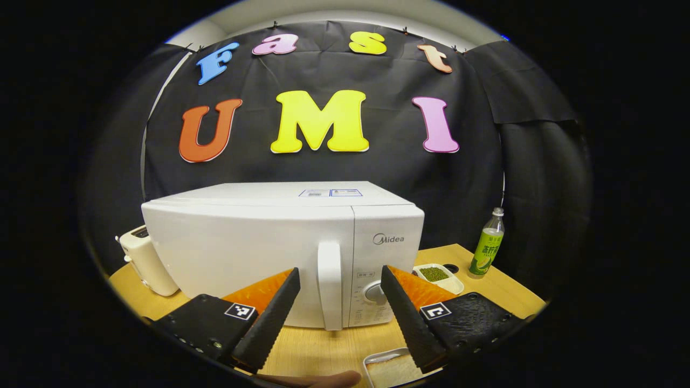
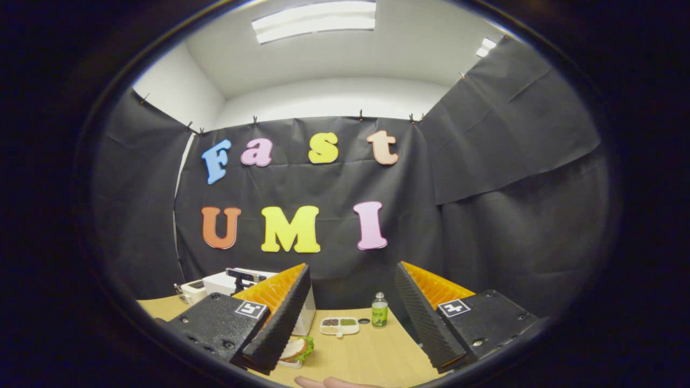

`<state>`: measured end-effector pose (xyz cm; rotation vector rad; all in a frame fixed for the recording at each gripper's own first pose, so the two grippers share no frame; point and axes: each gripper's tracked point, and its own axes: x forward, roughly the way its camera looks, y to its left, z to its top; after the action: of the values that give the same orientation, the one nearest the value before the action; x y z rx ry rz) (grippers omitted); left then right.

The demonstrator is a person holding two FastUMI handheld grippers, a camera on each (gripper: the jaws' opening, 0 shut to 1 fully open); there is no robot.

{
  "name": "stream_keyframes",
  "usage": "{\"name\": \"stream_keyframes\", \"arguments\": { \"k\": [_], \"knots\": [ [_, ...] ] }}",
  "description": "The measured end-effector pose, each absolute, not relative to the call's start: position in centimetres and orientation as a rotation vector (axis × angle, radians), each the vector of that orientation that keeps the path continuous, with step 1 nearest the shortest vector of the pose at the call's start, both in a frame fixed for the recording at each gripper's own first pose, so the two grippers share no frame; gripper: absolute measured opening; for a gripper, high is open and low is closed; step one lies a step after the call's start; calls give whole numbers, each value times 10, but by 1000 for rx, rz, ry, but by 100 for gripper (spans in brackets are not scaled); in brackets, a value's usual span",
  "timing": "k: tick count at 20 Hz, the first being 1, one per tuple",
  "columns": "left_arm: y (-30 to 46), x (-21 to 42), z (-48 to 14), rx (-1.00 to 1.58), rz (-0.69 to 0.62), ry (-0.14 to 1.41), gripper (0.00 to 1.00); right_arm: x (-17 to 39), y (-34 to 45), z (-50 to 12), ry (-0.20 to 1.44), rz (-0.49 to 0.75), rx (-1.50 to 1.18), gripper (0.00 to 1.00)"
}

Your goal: Open the microwave oven with the left hand, put the food in, and close the microwave oven.

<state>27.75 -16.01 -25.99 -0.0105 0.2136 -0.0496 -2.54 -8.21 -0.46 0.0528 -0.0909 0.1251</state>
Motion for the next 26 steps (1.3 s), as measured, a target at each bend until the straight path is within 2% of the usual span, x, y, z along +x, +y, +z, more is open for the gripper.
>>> {"name": "stream_keyframes", "arguments": {
  "k": [2,3,4,5,9,10,11,12,14,15,16,17,18,21,22,26],
  "knots": [
    [-153,285,-276,6,-5,247,94,-23,-89,-6,-96,104,67,100],
    [-156,290,-281,0,-8,252,86,-20,-92,-5,-105,89,78,100],
    [-158,292,-284,-15,-19,249,94,-19,-92,-5,-112,85,87,91],
    [-161,294,-284,-33,-30,243,95,-17,-91,-9,-111,86,93,100],
    [-160,295,-284,-32,-40,237,90,-5,-97,-24,-76,77,100,100],
    [-158,296,-283,-11,-41,239,90,-3,-101,-27,-67,65,102,91],
    [-156,294,-285,-14,-41,248,89,-2,-106,-29,-66,44,112,100],
    [-158,295,-285,-19,-41,247,87,-1,-110,-29,-68,30,120,91],
    [-159,296,-286,5,-43,249,86,-3,-111,-31,-68,22,122,87],
    [-160,297,-290,9,-46,252,81,-3,-113,-32,-69,19,120,87],
    [-155,296,-292,35,-27,255,40,-5,-113,-31,-71,18,118,87],
    [-153,304,-295,25,-31,254,41,-6,-113,-30,-72,17,115,98],
    [-157,297,-291,45,-42,264,23,-8,-113,-29,-72,17,112,98],
    [-157,295,-292,36,-63,283,17,-12,-111,-26,-81,15,112,98],
    [-157,291,-291,24,-65,288,7,-14,-110,-25,-82,19,113,98],
    [-156,272,-288,-40,-112,276,8,-18,-105,-24,-90,27,115,98]
  ]
}}
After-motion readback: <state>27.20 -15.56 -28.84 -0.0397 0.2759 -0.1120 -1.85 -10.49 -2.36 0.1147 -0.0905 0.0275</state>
